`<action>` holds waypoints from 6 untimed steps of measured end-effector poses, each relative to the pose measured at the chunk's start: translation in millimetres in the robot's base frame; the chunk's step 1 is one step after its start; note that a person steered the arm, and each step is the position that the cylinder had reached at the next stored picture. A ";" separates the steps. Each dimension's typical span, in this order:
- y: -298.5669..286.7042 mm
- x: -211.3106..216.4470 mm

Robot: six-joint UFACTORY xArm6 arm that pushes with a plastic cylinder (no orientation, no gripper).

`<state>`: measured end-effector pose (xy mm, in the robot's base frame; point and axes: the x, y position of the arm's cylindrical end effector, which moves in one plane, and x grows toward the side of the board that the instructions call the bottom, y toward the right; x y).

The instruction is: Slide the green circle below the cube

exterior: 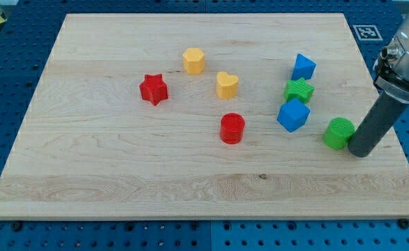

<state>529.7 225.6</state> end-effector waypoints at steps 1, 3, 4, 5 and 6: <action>10.3 -2.2; 13.4 -22.6; 7.0 -22.7; -12.6 -22.7; -37.6 -22.7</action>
